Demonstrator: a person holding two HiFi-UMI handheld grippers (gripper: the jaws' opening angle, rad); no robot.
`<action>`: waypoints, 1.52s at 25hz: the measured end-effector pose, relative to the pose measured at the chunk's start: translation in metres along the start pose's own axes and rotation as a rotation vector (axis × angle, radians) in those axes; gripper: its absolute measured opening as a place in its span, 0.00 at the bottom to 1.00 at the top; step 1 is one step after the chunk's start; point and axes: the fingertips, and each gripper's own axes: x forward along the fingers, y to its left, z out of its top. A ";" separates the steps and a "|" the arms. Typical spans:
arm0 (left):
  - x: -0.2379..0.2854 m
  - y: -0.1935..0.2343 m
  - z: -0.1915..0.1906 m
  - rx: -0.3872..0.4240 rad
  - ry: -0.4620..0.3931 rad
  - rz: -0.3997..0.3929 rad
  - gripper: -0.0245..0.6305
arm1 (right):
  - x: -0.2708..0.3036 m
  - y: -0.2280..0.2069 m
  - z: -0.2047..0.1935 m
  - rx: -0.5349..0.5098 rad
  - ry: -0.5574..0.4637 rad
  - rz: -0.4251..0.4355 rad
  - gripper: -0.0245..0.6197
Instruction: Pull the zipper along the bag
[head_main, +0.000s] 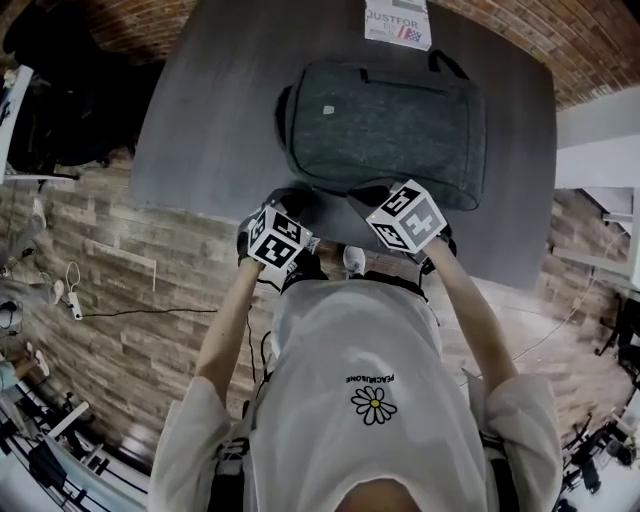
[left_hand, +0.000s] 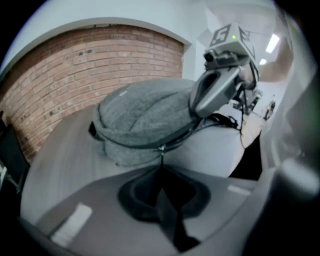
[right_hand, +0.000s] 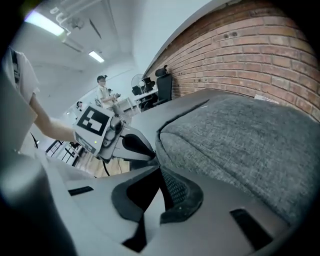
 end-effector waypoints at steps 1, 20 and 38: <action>0.001 0.002 -0.001 0.004 -0.009 0.031 0.06 | -0.001 0.000 0.000 0.006 -0.002 0.003 0.04; 0.015 0.001 0.015 0.046 -0.045 0.083 0.05 | -0.012 -0.008 0.008 0.074 -0.062 -0.017 0.04; 0.019 -0.055 0.026 0.057 0.002 -0.117 0.07 | -0.077 -0.086 -0.044 0.047 0.017 -0.222 0.04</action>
